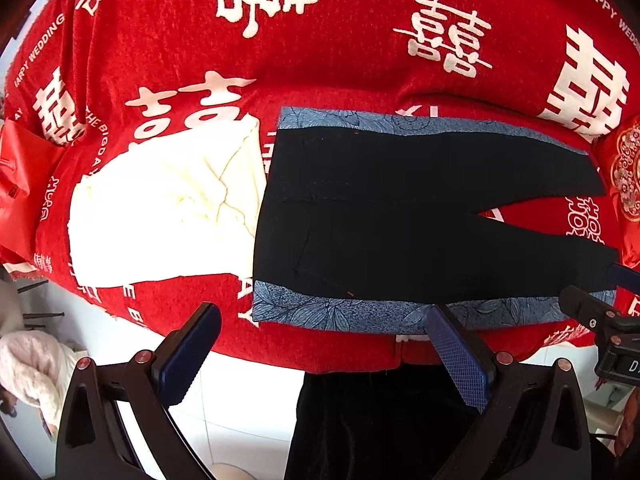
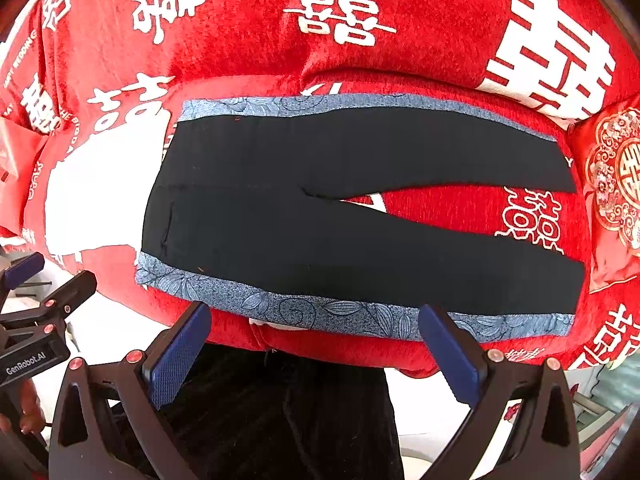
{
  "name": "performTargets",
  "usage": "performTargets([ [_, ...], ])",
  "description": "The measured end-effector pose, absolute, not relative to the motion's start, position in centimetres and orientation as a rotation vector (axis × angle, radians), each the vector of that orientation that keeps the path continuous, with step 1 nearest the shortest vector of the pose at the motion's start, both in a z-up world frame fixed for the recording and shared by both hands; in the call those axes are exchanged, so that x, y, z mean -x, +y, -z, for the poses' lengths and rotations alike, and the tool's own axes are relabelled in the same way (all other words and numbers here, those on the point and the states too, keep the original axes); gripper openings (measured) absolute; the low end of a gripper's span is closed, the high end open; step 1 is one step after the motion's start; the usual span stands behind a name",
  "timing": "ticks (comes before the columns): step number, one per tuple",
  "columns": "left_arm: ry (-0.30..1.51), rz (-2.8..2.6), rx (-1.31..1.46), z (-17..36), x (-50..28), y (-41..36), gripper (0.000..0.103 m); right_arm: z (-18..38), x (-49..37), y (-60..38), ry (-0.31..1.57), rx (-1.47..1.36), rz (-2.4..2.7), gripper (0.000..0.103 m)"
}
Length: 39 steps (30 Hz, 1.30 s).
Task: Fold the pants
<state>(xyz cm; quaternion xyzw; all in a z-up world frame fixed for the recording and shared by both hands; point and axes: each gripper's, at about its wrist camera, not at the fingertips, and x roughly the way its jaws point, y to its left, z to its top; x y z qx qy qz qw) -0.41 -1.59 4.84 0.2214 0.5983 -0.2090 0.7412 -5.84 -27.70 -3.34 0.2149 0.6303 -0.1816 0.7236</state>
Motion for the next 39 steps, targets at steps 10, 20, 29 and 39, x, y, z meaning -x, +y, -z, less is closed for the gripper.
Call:
performTargets([
  [10,1.289,0.450,-0.487,-5.3,0.7,-1.6,0.103,3.1,6.0,-27.6,1.383,-0.456,0.393,0.103],
  [20,1.280,0.426,-0.477,-5.6,0.7,-1.6,0.103,2.8,5.8,-27.3,1.375,-0.436,0.380,0.103],
  [29,1.280,0.399,-0.466,-5.8,1.2,-1.7,0.103,2.9,6.0,-27.7,1.373,-0.435,0.369,0.103],
  [39,1.278,0.377,-0.454,-6.0,2.6,-2.7,0.103,2.7,6.9,-29.2,1.361,-0.428,0.346,0.103],
])
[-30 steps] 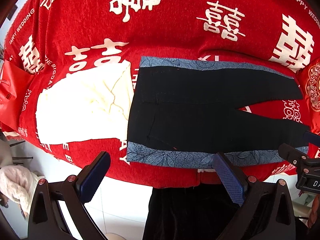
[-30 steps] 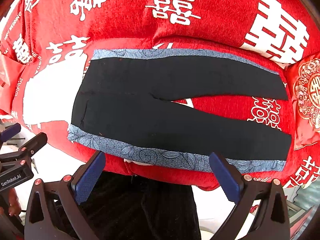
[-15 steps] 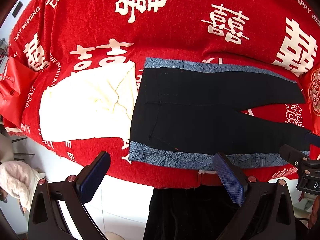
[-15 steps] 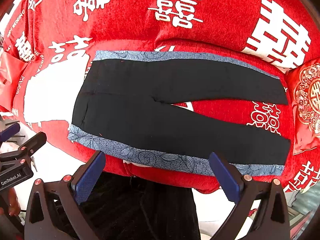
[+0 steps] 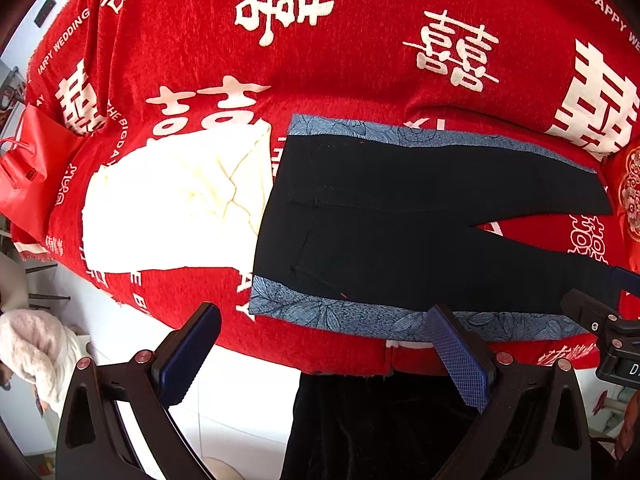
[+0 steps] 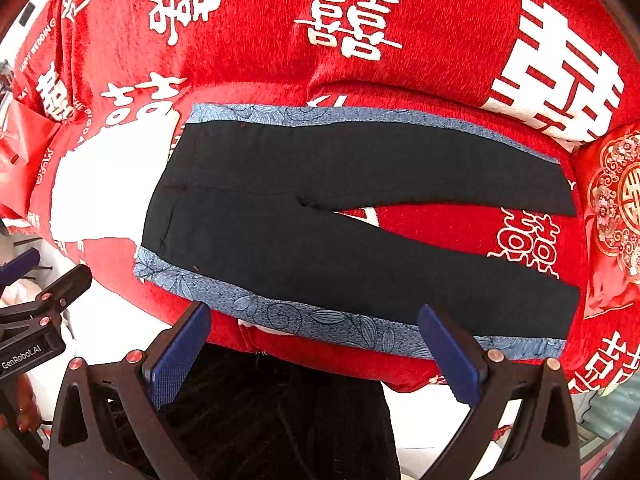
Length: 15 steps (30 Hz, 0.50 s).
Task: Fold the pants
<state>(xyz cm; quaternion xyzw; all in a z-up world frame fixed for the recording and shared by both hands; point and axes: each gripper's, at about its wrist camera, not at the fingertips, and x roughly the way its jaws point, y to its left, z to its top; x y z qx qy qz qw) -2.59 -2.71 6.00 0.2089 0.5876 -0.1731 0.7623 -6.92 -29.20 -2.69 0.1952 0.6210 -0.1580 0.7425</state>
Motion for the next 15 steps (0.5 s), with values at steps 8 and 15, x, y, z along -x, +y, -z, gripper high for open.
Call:
performTargets([
  [8,1.315,0.329,-0.410,-5.6,4.3,-3.0,0.103,3.0,8.3,-30.8,1.381,-0.425,0.310,0.103],
  [15,1.342,0.290,-0.344,-5.3,5.1,-3.0,0.103,4.6,9.4,-31.5,1.411,-0.454,0.243,0.103],
])
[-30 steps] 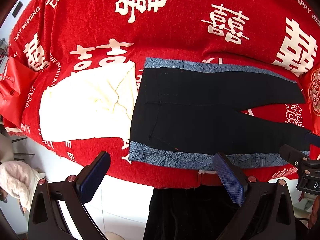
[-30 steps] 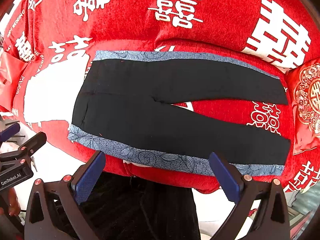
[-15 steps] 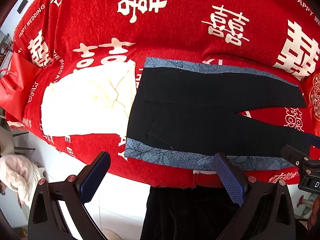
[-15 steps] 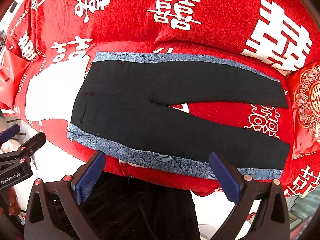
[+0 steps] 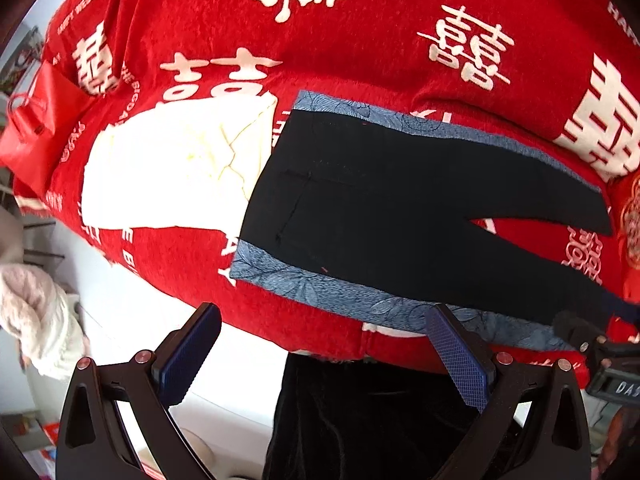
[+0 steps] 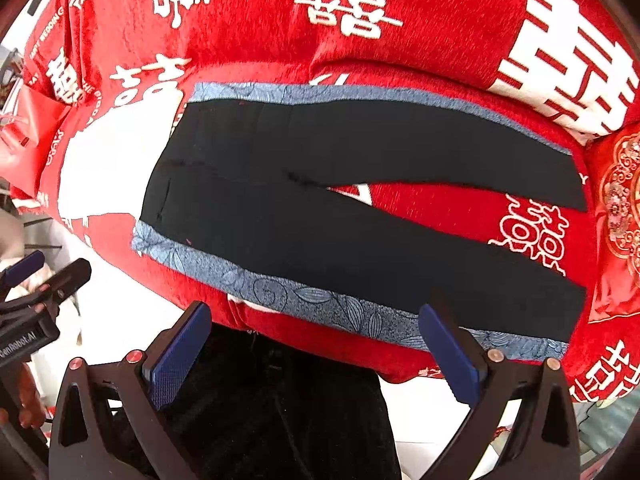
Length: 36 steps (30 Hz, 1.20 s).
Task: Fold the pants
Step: 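Lower both grippers onto the trouser cuffs and close on them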
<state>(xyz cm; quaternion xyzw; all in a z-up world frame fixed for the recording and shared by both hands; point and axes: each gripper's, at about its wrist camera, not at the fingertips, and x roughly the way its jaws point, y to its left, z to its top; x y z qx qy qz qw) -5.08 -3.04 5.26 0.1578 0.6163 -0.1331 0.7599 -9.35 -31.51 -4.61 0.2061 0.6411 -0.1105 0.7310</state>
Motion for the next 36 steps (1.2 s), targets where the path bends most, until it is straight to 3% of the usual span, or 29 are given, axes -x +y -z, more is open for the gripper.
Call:
performTargets([
  [6,1.364,0.303,-0.272,-3.5,3.7,-1.6,0.103,6.3,10.3,-32.4,1.378,-0.684,0.203,0.103],
  [13,1.440,0.350,-0.212,4.0,0.6,1.7,0.103,12.9,12.1,-32.0,1.275,-1.035,0.188,0.103],
  [19,1.505,0.397,-0.128,11.8,-1.0,4.9,0.103,21.4,14.0,-29.7,1.177,-1.280,0.113,0.088],
  [28,1.571,0.422,-0.007,17.8,-0.7,8.4,0.103,28.3,17.4,-28.7,1.044,-1.364,0.126,0.087],
  [36,1.551,0.439,0.088,19.0,-1.3,7.5,0.103,27.9,18.4,-29.3,0.923,-1.371,0.094,0.086],
])
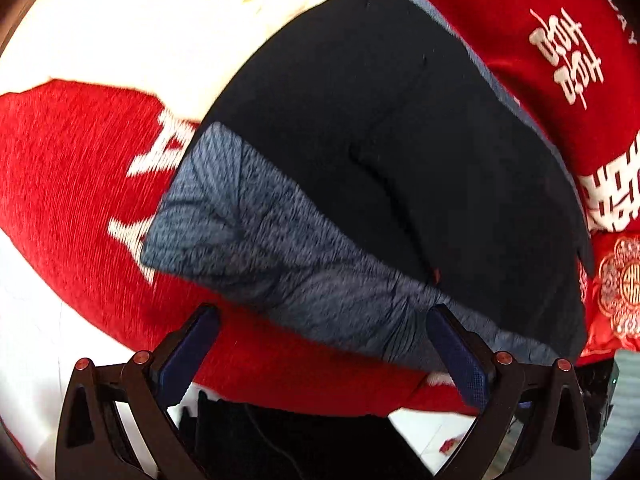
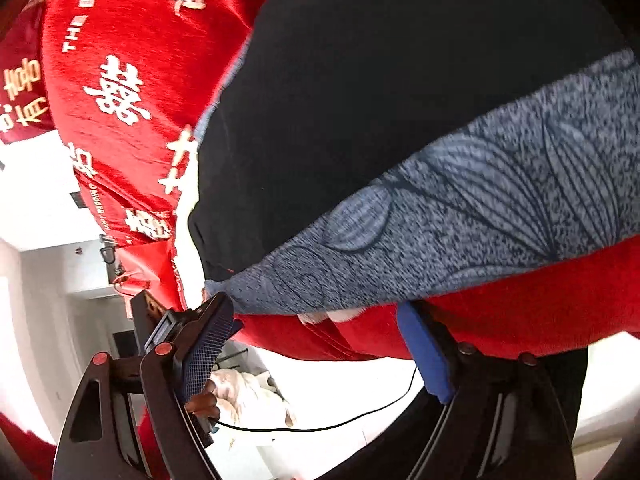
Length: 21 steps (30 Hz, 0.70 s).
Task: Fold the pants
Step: 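Lower both grippers onto the trouser cuffs and close on them, then lift the cuffs with both grippers and fold them over toward the waistband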
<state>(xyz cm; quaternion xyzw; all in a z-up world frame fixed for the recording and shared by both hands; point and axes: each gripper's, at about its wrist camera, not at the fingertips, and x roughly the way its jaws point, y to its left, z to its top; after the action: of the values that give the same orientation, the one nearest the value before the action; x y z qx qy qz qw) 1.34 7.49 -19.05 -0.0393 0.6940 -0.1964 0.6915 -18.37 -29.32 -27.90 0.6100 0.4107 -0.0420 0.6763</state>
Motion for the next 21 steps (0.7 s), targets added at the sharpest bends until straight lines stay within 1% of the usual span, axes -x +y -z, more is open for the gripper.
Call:
performTargets([
  [4,1.553,0.478,0.199,18.7,-1.8,7.1,0.103,28.1,17.7,-30.2,0.854,-1.414,0.082,0.086],
  [10,1.546,0.460,0.205,19.2,-1.8,6.8,0.103,28.8,18.5,-29.9,0.811,-1.478,0.076,0.086],
  [12,1.551,0.444,0.231,19.3,-1.8,6.9,0.101,29.1,19.1,-29.7,0.813,-1.501,0.085,0.085],
  [13,1.549,0.436,0.242,19.3,-1.9,7.1,0.099,29.3,19.2,-29.8,0.798,-1.523,0.087,0.085],
  [14,1.545,0.422,0.246,19.2,-2.0,7.1,0.092,29.5,19.0,-30.1,0.783,-1.542,0.089,0.083],
  [15,1.538,0.411,0.243,18.9,-2.3,7.3,0.080,29.6,18.9,-30.3,0.775,-1.558,0.091,0.082],
  [16,1.532,0.401,0.234,18.7,-2.4,7.3,0.072,29.9,18.6,-30.8,0.770,-1.587,0.102,0.075],
  [17,1.530,0.397,0.227,18.5,-2.6,7.5,0.052,30.1,18.4,-31.0,0.775,-1.608,0.116,0.055],
  [18,1.534,0.402,0.229,18.4,-2.8,7.8,0.026,30.4,18.3,-31.4,0.806,-1.638,0.162,0.040],
  [19,1.553,0.428,0.261,18.4,-3.0,8.1,0.021,30.6,18.4,-31.6,0.828,-1.651,0.187,0.012],
  [20,1.562,0.427,0.278,18.3,-3.2,8.2,0.021,30.6,18.4,-31.8,0.848,-1.672,0.197,0.009],
  [21,1.560,0.424,0.275,17.9,-3.3,8.2,0.021,30.3,18.4,-31.9,0.857,-1.674,0.191,0.009],
])
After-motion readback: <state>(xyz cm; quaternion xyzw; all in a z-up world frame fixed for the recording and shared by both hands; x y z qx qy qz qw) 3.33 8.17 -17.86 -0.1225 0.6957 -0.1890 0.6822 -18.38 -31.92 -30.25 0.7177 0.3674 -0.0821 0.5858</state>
